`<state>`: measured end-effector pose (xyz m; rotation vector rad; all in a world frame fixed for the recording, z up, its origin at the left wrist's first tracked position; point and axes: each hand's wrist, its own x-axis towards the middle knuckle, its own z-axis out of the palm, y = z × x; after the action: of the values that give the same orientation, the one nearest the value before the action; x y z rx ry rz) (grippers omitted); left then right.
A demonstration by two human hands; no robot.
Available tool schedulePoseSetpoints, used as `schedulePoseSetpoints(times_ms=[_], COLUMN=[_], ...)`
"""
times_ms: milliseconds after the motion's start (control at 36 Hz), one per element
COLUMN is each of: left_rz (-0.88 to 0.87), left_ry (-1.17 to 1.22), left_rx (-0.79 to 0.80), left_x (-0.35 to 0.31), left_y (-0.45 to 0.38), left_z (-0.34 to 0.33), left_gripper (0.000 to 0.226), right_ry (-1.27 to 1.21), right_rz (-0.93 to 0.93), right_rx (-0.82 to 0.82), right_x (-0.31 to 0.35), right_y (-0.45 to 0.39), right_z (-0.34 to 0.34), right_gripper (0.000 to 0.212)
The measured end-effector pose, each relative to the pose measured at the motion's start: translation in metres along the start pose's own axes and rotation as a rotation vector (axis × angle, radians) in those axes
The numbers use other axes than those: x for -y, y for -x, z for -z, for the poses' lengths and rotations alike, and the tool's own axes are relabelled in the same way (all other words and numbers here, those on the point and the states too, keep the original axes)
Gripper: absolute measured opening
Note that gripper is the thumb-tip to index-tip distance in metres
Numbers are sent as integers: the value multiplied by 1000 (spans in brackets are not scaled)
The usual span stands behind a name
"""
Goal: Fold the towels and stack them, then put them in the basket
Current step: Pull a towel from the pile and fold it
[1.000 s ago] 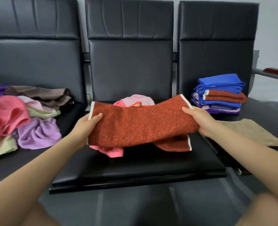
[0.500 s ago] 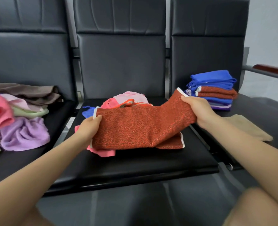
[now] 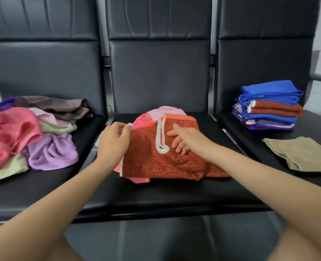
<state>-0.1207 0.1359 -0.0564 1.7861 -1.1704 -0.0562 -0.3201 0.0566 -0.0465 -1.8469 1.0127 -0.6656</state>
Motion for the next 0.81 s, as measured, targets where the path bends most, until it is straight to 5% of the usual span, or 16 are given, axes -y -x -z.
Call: schedulePoseSetpoints(times_ms=[56, 139, 250, 417, 556, 806], left_rz=[-63, -80, 189, 428, 359, 316], left_ry=[-5, -12, 211, 520, 372, 487], left_rx=[-17, 54, 330, 455, 522, 339], left_x=[-4, -18, -41, -60, -67, -63], left_y=[-2, 0, 4, -5, -3, -3], left_z=[-5, -15, -34, -55, -70, -35], left_gripper=[22, 17, 24, 25, 26, 9], right_ry=[-75, 157, 357, 272, 133, -102], right_rz=[-5, 132, 182, -57, -27, 107], right_rx=[11, -180, -433, -304, -303, -326], right_x=[-1, -13, -34, -42, -46, -31], right_y=[2, 4, 7, 15, 15, 4], right_z=[8, 21, 32, 37, 40, 31], right_gripper=[33, 16, 16, 60, 45, 33])
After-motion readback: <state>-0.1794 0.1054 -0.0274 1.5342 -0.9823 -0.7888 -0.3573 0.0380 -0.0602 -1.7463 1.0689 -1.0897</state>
